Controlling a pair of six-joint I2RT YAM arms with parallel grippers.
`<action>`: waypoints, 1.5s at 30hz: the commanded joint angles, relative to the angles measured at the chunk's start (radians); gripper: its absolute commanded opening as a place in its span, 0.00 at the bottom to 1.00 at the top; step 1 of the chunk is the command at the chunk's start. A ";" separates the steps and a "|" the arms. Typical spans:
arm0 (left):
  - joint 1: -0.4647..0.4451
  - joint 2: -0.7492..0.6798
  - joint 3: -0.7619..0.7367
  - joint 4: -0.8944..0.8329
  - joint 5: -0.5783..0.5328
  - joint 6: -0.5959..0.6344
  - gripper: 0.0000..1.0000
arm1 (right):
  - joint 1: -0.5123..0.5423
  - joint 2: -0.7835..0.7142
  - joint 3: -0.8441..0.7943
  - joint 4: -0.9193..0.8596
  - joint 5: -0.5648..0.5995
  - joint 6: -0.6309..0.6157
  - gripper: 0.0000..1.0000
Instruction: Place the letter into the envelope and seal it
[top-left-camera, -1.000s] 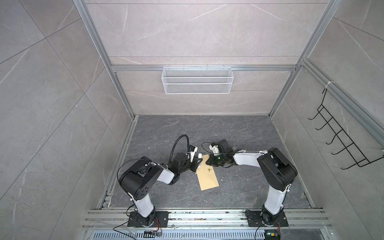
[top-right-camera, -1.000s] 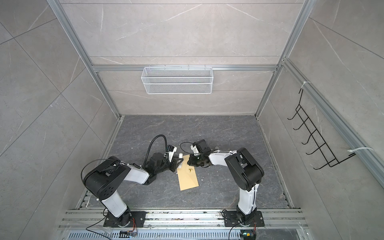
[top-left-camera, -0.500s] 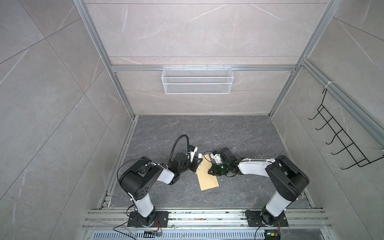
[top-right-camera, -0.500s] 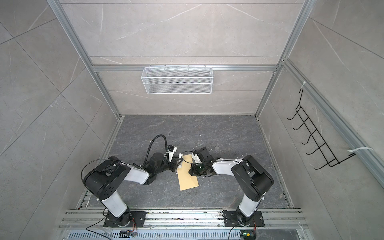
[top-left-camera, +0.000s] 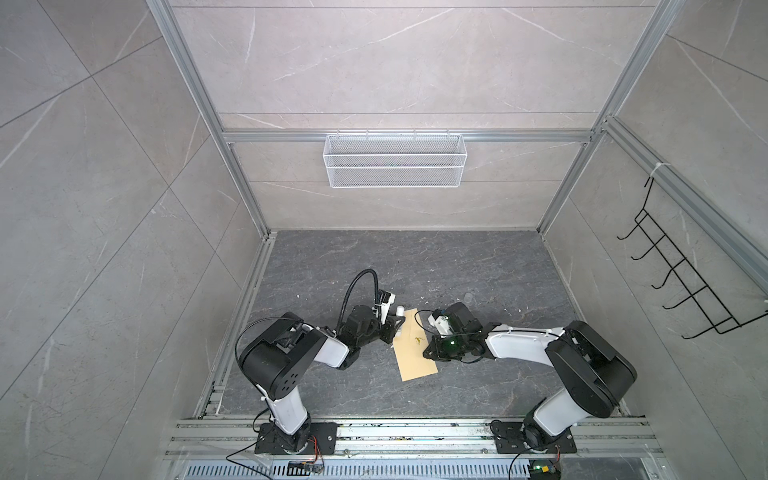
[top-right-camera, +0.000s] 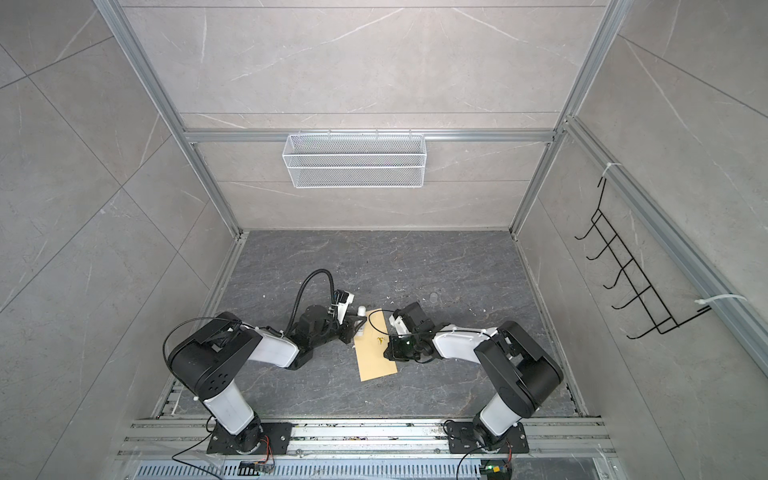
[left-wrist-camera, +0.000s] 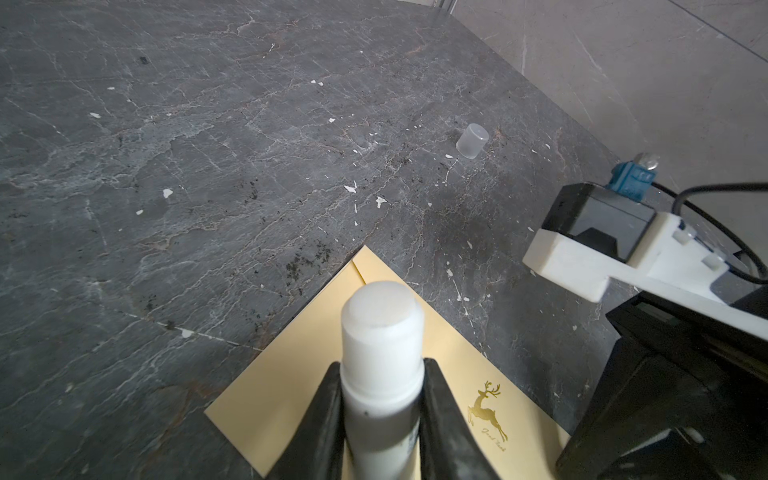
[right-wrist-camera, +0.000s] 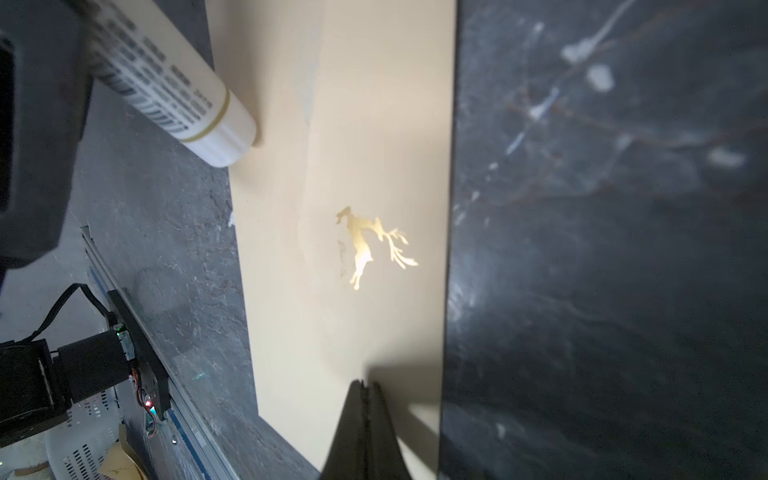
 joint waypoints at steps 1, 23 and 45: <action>-0.002 0.016 0.013 0.004 -0.010 -0.005 0.00 | 0.009 0.092 0.066 -0.064 0.067 -0.003 0.00; -0.002 -0.282 0.106 -0.157 -0.024 -0.012 0.00 | 0.009 -0.207 0.118 0.058 0.128 -0.111 0.27; 0.073 -0.490 0.360 -0.312 0.077 -0.513 0.00 | 0.007 -0.328 0.237 0.349 -0.005 -0.125 0.65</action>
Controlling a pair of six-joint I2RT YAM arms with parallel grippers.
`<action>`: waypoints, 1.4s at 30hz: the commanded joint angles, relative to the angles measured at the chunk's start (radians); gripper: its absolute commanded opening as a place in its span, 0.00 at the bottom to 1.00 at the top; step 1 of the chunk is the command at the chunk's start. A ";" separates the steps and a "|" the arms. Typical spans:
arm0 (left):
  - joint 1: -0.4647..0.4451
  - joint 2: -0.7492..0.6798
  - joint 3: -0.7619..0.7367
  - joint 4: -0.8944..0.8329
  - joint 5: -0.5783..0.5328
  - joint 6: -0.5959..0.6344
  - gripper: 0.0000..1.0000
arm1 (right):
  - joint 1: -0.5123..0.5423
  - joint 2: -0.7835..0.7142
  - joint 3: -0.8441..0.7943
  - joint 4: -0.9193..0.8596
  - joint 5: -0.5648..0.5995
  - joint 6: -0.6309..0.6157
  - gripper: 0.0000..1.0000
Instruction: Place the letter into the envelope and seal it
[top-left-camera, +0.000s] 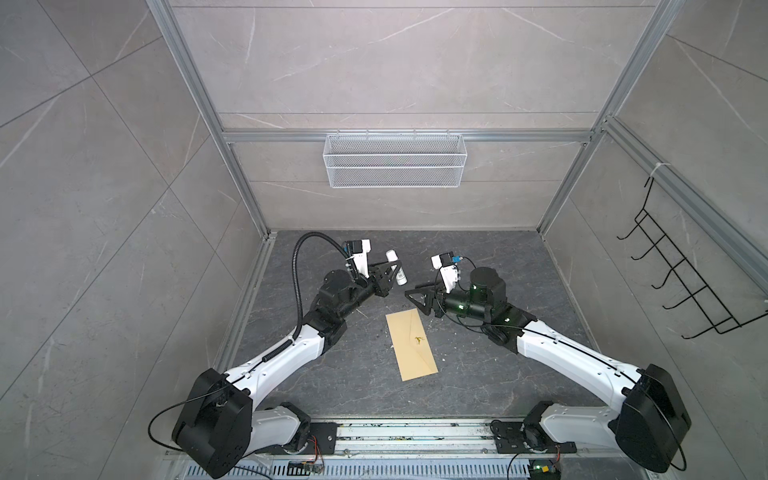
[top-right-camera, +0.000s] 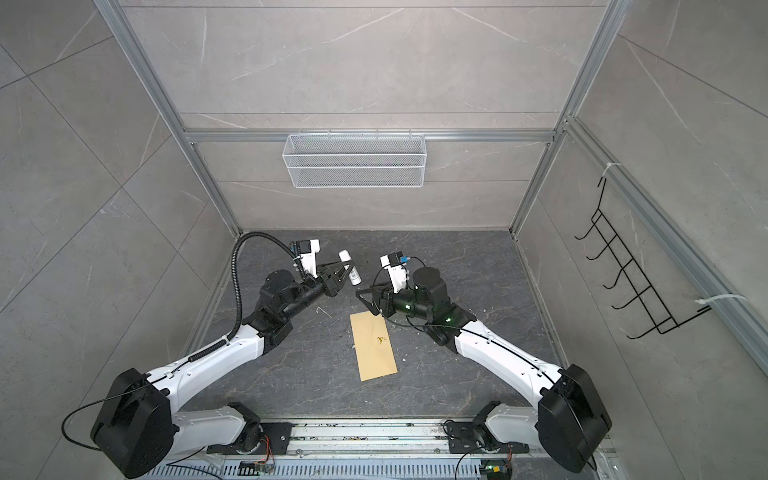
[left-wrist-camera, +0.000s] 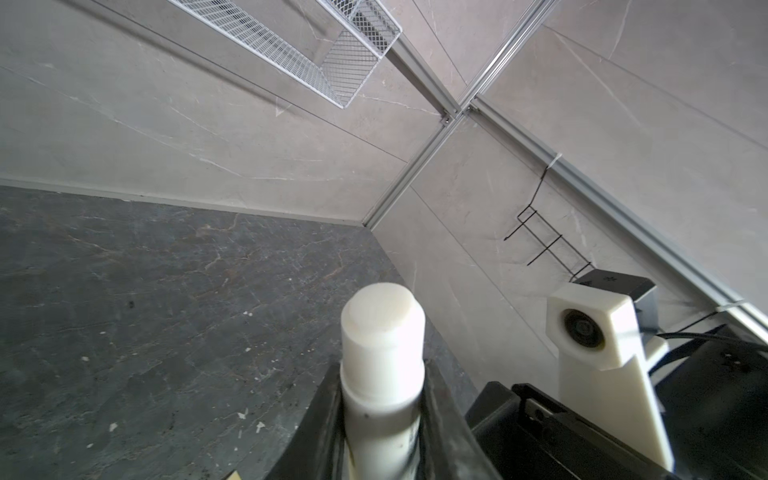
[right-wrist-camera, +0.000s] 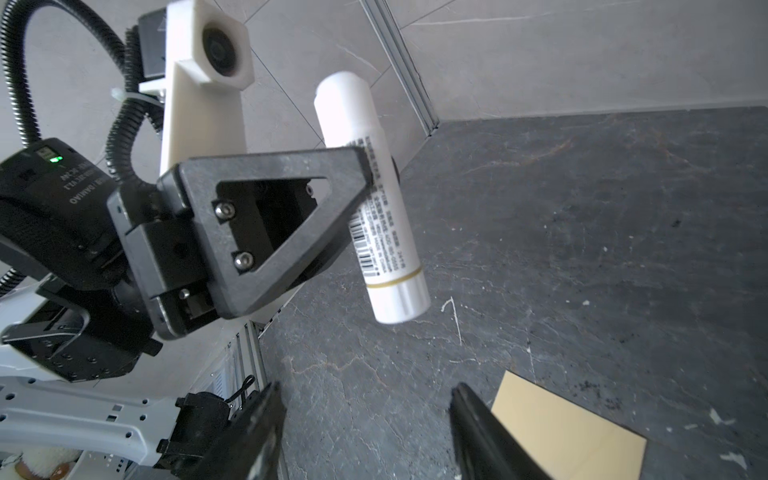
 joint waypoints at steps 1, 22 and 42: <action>0.007 -0.018 0.065 0.022 0.072 -0.113 0.00 | 0.001 0.025 0.048 0.065 -0.019 -0.004 0.64; 0.023 -0.024 0.069 0.025 0.115 -0.182 0.00 | 0.001 0.108 0.097 0.171 -0.076 0.047 0.22; 0.022 -0.012 0.032 -0.004 0.090 -0.124 0.00 | 0.008 0.123 0.194 -0.072 0.076 -0.031 0.01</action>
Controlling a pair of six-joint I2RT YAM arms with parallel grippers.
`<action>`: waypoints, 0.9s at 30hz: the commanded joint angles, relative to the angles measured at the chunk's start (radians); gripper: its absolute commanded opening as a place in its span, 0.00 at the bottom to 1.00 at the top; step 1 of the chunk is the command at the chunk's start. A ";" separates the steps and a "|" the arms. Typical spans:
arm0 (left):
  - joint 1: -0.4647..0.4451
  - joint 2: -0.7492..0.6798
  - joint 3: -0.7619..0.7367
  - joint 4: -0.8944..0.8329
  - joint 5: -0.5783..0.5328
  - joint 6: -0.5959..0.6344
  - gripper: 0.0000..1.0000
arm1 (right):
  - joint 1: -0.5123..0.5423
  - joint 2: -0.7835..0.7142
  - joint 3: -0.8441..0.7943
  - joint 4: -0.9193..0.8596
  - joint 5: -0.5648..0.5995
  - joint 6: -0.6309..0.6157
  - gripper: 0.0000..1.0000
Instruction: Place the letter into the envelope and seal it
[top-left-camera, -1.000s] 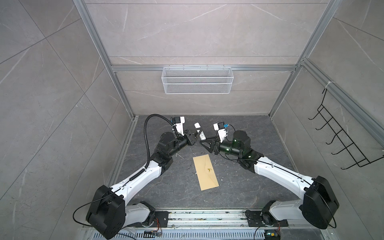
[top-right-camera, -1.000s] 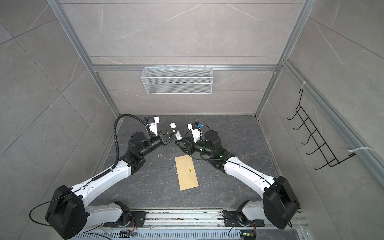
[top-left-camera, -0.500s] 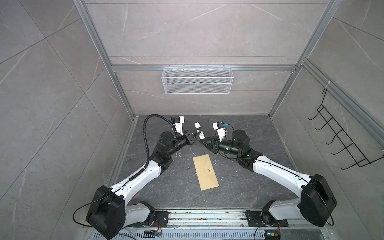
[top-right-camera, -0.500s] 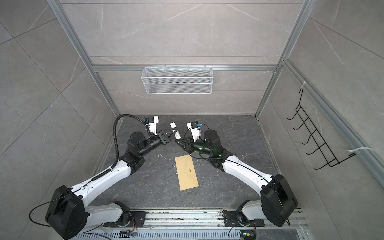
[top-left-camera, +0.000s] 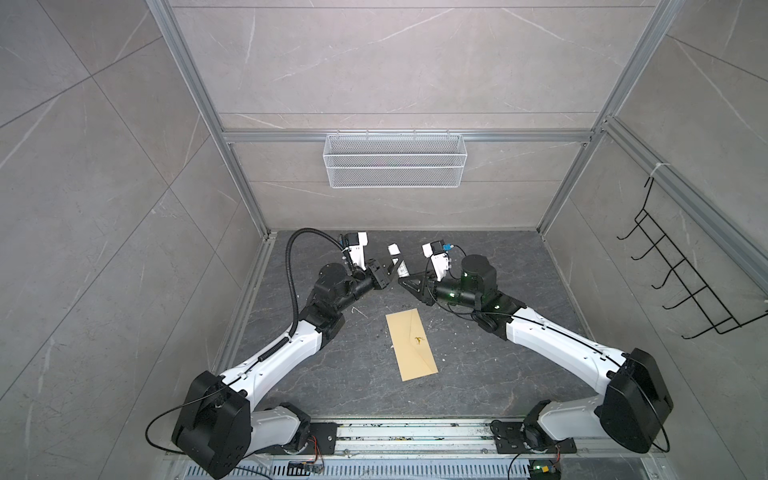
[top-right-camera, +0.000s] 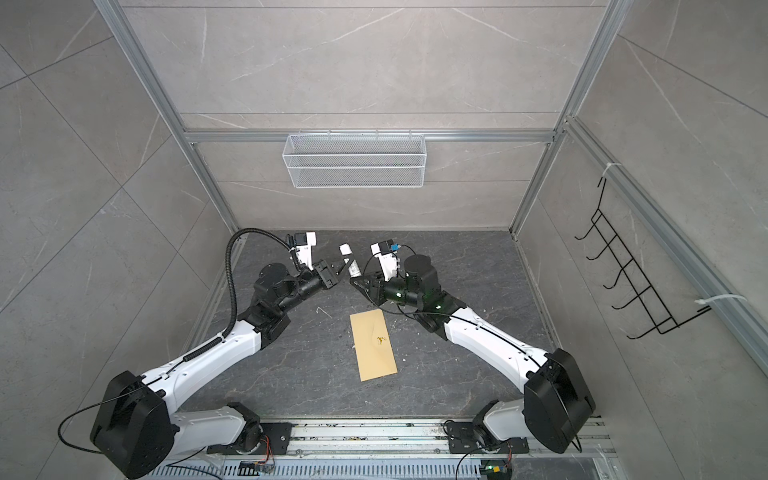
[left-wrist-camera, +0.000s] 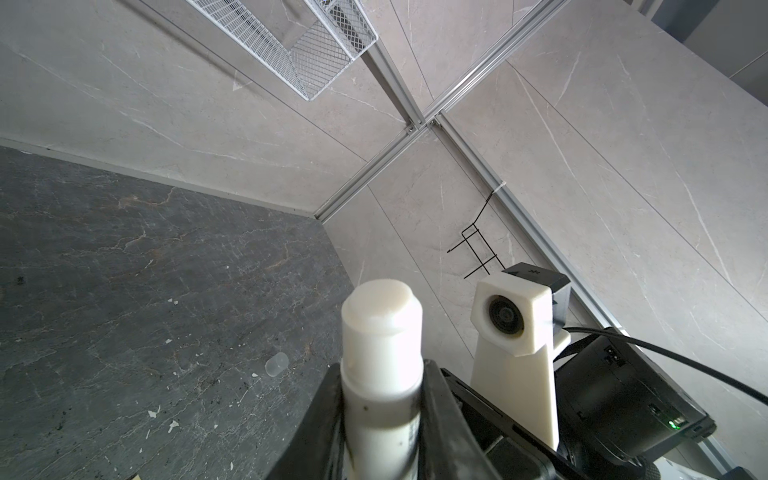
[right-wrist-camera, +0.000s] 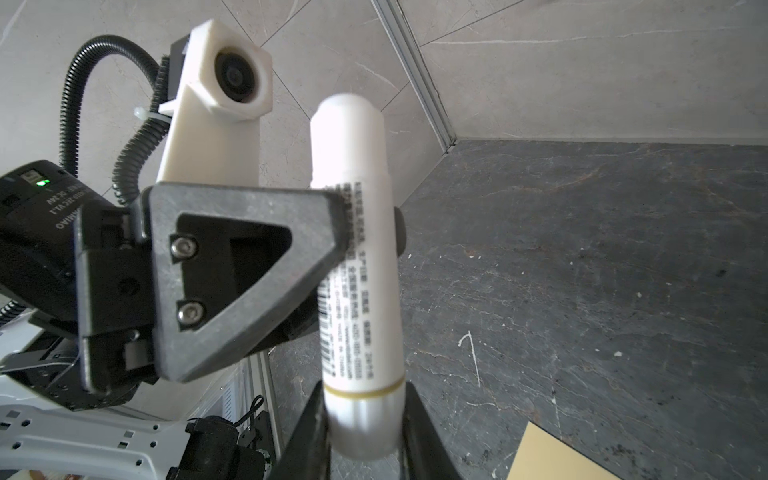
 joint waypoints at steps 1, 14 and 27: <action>0.002 -0.010 -0.011 -0.002 -0.007 0.061 0.00 | 0.005 0.012 0.060 -0.072 0.113 -0.045 0.00; 0.001 0.012 -0.020 -0.045 -0.034 0.110 0.00 | 0.133 0.048 0.222 -0.350 0.510 -0.265 0.00; -0.003 0.027 -0.028 -0.055 -0.065 0.105 0.00 | 0.327 0.152 0.357 -0.412 1.075 -0.437 0.00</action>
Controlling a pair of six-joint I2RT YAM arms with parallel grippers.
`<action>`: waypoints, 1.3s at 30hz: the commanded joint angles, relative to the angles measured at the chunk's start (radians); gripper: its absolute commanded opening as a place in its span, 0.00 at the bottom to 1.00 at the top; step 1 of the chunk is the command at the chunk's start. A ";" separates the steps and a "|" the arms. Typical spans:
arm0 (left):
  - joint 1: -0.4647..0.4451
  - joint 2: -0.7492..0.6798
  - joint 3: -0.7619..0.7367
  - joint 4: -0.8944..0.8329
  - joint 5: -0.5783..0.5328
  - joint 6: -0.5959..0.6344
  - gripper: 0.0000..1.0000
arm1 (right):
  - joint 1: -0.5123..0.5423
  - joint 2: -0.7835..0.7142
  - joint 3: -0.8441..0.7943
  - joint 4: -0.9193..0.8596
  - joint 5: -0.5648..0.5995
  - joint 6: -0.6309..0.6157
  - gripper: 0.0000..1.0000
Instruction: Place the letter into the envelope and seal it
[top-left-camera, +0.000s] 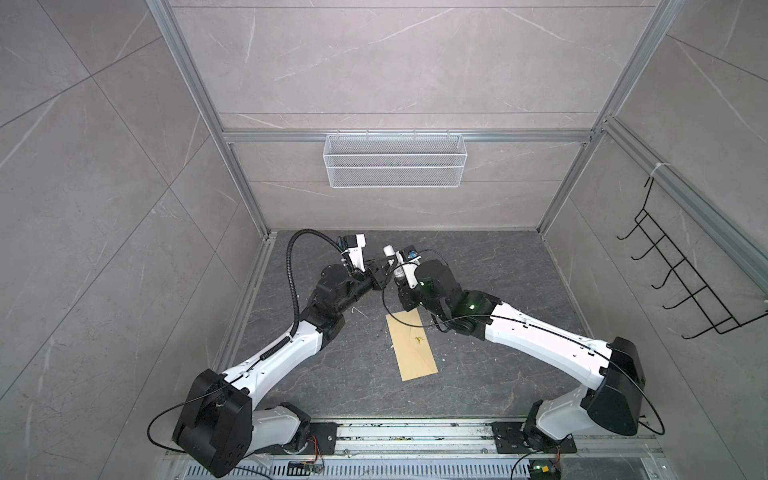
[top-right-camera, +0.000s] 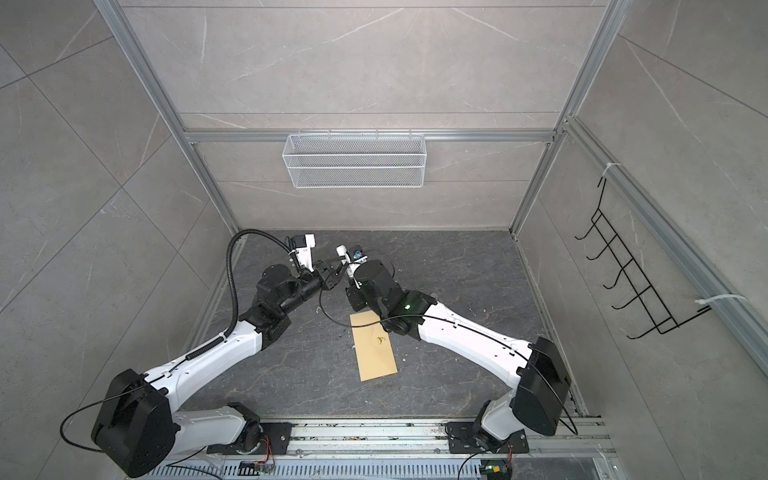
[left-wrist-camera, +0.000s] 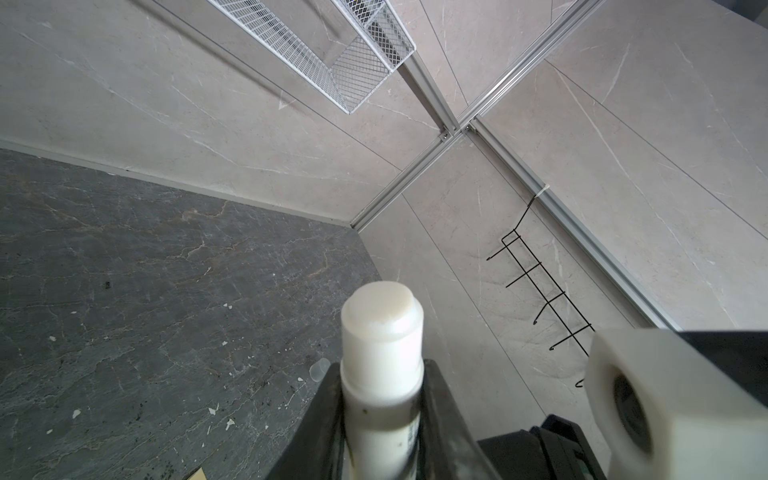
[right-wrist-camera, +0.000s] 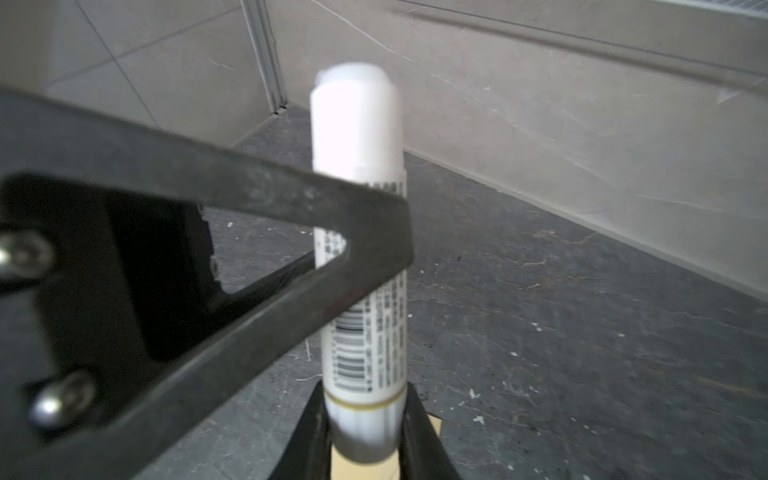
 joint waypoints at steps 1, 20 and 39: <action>-0.004 0.018 -0.010 -0.027 0.012 0.025 0.00 | 0.061 0.037 0.074 0.047 0.289 -0.117 0.00; 0.037 -0.042 0.025 -0.014 0.069 -0.014 0.00 | -0.033 -0.103 -0.080 0.123 -0.250 -0.032 0.39; 0.061 -0.061 0.013 0.165 0.218 -0.043 0.00 | -0.299 -0.113 -0.303 0.680 -0.934 0.430 0.71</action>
